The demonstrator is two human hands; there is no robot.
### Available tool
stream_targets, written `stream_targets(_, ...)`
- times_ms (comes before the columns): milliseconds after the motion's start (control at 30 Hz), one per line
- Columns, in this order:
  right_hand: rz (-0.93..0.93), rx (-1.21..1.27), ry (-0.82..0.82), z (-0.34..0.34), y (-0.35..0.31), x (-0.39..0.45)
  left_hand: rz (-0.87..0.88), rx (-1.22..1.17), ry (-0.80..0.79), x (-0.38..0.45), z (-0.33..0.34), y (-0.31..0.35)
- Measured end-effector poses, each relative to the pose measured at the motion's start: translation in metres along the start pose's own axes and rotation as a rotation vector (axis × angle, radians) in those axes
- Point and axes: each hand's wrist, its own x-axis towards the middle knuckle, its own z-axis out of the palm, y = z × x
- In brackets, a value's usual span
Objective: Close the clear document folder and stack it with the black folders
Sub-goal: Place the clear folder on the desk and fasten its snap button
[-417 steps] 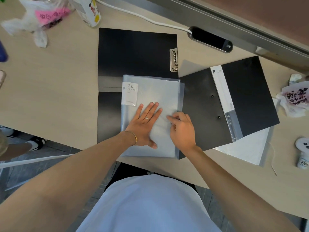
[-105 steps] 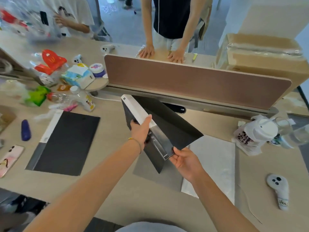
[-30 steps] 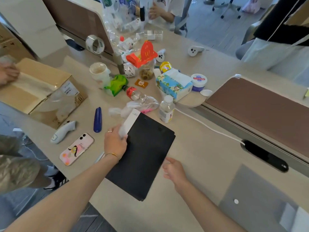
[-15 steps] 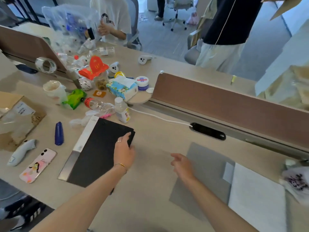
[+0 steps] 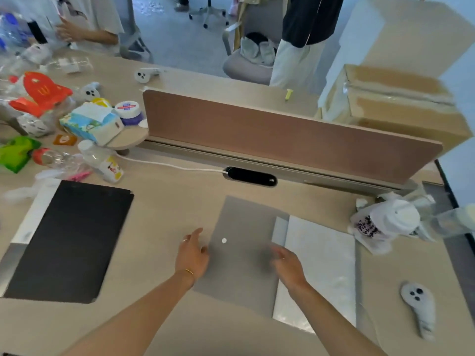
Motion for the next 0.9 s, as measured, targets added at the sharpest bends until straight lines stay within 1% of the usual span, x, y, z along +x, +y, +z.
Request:
stream_targets(167, 0.083, 0.012, -0.016, -0.019, 0.034, 0.012, -0.035, -0.016, -0.016, -0.012, 0.027, 0.006)
stream_targets(267, 0.073, 0.016, -0.032, -0.022, 0.044, 0.018, -0.029, 0.033, 0.005, -0.015, 0.035, 0.006)
stream_targets(367, 0.068, 0.025, -0.035, -0.022, 0.048, 0.021, -0.056, 0.012, 0.029, -0.012, 0.043, 0.007)
stream_targets(567, 0.059, 0.011, -0.039, -0.022, 0.059, 0.017, -0.254, -0.068, 0.055, 0.003, 0.051, 0.012)
stream_targets(700, 0.067, 0.056, -0.049, -0.023, 0.068, 0.014, -0.332, -0.051, 0.002, 0.016, 0.057, 0.018)
stream_targets(733, 0.056, 0.061, -0.054, -0.024, 0.068, 0.014, -0.353, -0.069, -0.002, 0.017, 0.058, 0.020)
stream_targets(800, 0.043, 0.054, -0.061, -0.025, 0.069, 0.016, -0.398, -0.209, 0.026, 0.017, 0.060, 0.021)
stream_targets(900, 0.047, 0.019, -0.072, -0.025, 0.070, 0.016, -0.375, -0.410, 0.046, 0.007, 0.055, 0.028)
